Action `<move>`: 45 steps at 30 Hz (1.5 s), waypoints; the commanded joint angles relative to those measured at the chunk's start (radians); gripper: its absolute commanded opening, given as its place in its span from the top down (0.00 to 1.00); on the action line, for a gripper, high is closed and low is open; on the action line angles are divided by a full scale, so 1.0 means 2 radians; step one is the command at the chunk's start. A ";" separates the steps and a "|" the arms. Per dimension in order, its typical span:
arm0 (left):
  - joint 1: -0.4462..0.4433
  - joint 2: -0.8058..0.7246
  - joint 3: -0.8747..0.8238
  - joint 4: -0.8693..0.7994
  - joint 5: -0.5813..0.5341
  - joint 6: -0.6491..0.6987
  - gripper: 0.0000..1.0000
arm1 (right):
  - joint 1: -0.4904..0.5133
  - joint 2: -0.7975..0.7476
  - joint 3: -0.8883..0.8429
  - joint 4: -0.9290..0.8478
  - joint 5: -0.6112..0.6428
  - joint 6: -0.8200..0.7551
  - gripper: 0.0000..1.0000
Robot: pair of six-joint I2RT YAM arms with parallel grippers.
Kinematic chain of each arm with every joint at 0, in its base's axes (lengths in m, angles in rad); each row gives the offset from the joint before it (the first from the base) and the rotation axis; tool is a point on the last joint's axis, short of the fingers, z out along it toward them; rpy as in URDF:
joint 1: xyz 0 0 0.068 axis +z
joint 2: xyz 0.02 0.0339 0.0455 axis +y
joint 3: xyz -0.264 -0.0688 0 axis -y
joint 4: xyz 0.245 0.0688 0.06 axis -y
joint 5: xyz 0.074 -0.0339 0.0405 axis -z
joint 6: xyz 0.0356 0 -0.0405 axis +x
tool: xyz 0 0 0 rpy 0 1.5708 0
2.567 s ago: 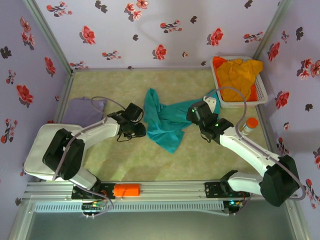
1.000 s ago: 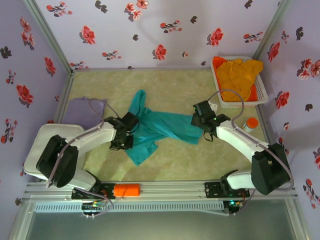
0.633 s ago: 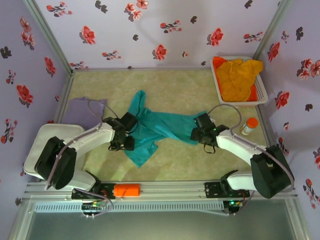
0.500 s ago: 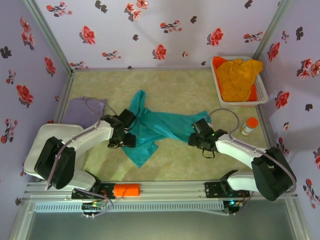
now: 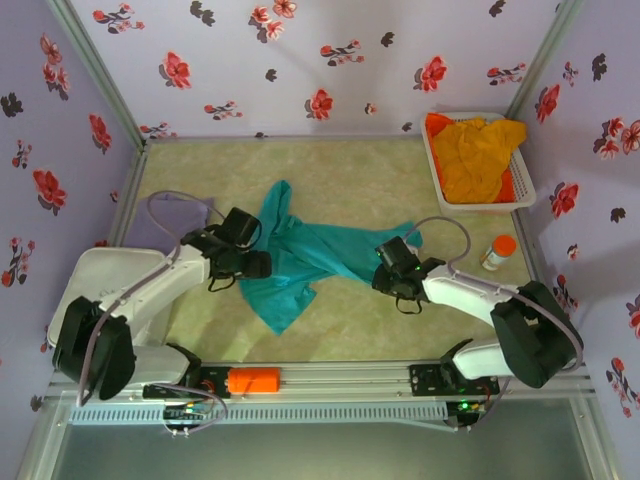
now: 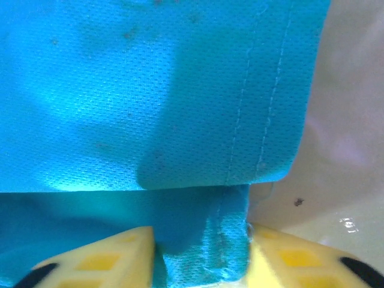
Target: Fold and stack the t-shirts
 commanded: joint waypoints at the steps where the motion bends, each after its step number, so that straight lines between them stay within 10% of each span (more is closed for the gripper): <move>1: 0.017 -0.024 -0.019 0.033 0.001 -0.018 0.24 | 0.004 -0.009 0.016 -0.003 0.011 0.003 0.69; 5: 0.037 -0.033 -0.030 0.047 0.009 -0.027 0.26 | 0.002 -0.031 0.037 -0.033 0.040 -0.012 1.00; 20: 0.038 -0.002 -0.112 0.119 0.027 -0.054 0.29 | -0.104 0.019 0.225 -0.084 -0.022 -0.099 1.00; 38: 0.036 -0.010 -0.146 0.102 0.017 -0.068 0.30 | -0.195 0.341 0.618 -0.093 0.031 -0.118 1.00; 42: 0.036 -0.028 -0.130 0.085 0.018 -0.063 0.30 | -0.196 0.411 0.726 -0.176 0.027 -0.140 0.42; 45: 0.037 -0.036 -0.097 0.069 0.019 -0.047 0.30 | -0.195 0.402 0.710 -0.182 0.009 -0.147 0.19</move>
